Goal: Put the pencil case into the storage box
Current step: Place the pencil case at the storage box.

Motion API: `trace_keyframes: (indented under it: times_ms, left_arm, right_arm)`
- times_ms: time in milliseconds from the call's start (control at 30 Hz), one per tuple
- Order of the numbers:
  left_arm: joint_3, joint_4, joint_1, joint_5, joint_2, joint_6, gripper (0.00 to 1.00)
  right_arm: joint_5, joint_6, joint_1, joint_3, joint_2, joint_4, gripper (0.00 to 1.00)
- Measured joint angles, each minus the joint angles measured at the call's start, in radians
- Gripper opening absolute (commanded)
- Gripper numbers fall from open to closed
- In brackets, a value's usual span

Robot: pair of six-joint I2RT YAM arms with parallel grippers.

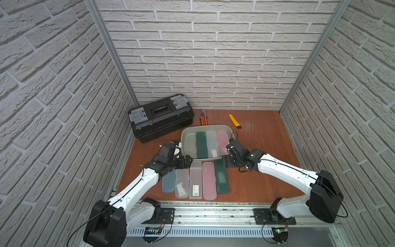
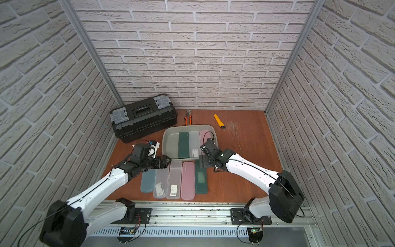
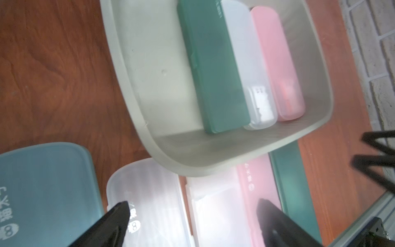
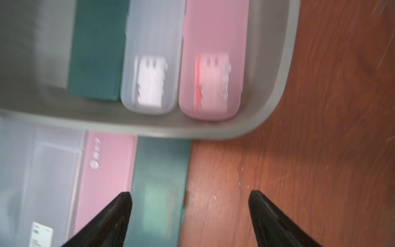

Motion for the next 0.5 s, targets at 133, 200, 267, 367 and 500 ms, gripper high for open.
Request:
trace_keyframes:
  times_ms: [133, 200, 267, 367, 500]
  left_arm:
    - [0.048, -0.066, -0.031, -0.063, -0.116, -0.030, 0.99]
    - [0.070, -0.094, -0.031, -0.082, -0.130, -0.044, 0.99]
    - [0.082, -0.124, -0.032, -0.095, -0.134, -0.056, 0.99]
    - [0.098, -0.173, -0.035, -0.092, -0.117, -0.071, 0.98]
    - [0.164, -0.227, -0.059, -0.084, -0.055, -0.074, 0.98]
  right_arm:
    - [-0.087, 0.046, 0.009, -0.071, 0.016, 0.018, 0.88]
    - [-0.111, 0.061, 0.028, -0.071, 0.041, 0.043, 0.87]
    - [-0.117, 0.075, 0.054, -0.068, 0.068, 0.057, 0.87]
    - [-0.097, 0.096, 0.084, -0.058, 0.109, 0.055, 0.87]
    - [-0.071, 0.113, 0.109, -0.058, 0.131, 0.050, 0.86]
